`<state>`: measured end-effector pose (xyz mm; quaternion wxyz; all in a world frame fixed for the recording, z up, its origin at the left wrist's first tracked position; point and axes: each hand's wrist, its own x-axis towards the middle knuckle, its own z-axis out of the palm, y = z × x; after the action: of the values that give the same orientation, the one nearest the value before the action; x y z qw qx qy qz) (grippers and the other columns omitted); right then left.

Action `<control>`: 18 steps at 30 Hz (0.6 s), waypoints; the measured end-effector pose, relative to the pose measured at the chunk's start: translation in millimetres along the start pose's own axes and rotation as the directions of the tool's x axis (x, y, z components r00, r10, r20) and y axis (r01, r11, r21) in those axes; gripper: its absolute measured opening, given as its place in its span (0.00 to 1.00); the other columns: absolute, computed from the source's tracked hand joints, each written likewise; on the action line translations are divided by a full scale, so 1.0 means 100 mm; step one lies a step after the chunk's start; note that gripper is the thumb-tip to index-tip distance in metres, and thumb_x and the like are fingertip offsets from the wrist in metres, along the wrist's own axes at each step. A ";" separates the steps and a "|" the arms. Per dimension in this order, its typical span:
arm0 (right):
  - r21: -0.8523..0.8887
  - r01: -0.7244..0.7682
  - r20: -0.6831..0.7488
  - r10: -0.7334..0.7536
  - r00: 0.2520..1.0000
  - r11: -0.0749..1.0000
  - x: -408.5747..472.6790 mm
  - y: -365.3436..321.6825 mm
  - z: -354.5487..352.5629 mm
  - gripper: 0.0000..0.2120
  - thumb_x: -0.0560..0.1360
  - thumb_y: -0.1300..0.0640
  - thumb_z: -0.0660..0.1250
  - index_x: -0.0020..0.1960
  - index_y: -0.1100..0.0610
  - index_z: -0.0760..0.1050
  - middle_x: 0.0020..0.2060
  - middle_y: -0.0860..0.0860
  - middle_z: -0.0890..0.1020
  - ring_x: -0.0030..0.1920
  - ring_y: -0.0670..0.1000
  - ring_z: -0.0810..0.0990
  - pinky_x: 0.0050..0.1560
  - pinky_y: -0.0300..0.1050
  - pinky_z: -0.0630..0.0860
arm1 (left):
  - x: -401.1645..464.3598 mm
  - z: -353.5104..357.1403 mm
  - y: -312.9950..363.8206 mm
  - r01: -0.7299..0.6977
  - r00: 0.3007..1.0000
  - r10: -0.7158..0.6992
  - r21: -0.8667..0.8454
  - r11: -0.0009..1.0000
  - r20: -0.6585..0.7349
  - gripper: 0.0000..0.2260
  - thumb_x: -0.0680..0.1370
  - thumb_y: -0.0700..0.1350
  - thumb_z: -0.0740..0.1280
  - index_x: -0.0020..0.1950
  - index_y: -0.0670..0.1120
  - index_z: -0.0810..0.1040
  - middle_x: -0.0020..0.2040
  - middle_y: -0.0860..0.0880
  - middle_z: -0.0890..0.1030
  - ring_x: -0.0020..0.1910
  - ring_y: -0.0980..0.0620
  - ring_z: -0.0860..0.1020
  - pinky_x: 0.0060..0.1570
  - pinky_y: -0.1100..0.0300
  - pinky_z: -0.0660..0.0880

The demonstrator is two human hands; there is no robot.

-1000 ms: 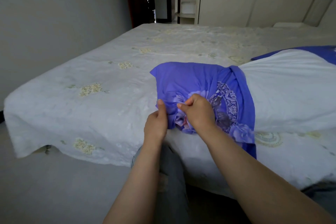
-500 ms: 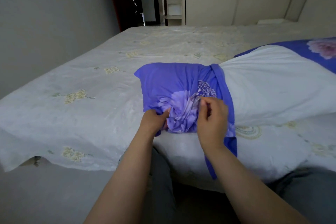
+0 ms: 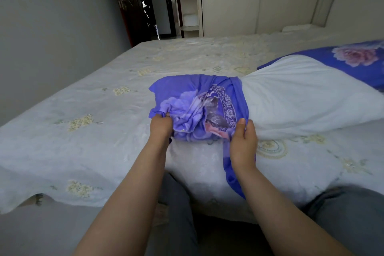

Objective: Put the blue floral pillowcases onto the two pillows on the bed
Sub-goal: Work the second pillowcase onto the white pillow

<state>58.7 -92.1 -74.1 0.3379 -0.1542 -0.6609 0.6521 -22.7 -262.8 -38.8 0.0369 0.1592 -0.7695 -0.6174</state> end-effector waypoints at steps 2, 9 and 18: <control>0.015 0.022 0.044 -0.022 0.999 1.000 0.10 -0.15 0.03 0.13 0.82 0.52 0.54 0.45 0.59 0.69 0.37 0.49 0.75 0.37 0.45 0.73 0.43 0.37 0.70 | 0.09 -0.09 0.06 -0.008 1.000 0.007 -0.098 0.995 -0.003 0.05 0.77 0.41 0.58 0.49 0.48 0.72 0.33 0.46 0.71 0.25 0.50 0.67 0.24 0.66 0.64; -0.548 0.212 0.095 -0.192 0.977 0.809 0.78 -0.18 -0.55 0.14 0.77 0.47 0.63 0.46 0.59 0.70 0.39 0.62 0.79 0.42 0.63 0.77 0.42 0.50 0.70 | 0.50 -0.49 0.14 -0.106 0.959 0.094 -0.032 0.994 -0.268 0.09 0.77 0.46 0.60 0.48 0.44 0.77 0.46 0.39 0.80 0.47 0.42 0.79 0.52 0.45 0.76; -0.664 0.050 -0.167 -0.213 0.963 0.746 0.98 -0.07 -0.84 0.11 0.78 0.55 0.61 0.57 0.59 0.69 0.50 0.60 0.79 0.50 0.63 0.77 0.47 0.52 0.71 | 0.33 -0.41 -0.05 -0.064 0.979 0.073 0.051 0.997 -0.192 0.08 0.81 0.48 0.56 0.46 0.46 0.70 0.48 0.38 0.75 0.43 0.40 0.75 0.39 0.51 0.73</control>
<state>43.7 34.0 -49.8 0.3829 -0.2900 -0.8119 0.3319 -42.3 -311.6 -38.9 0.1293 0.1928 -0.7808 -0.5800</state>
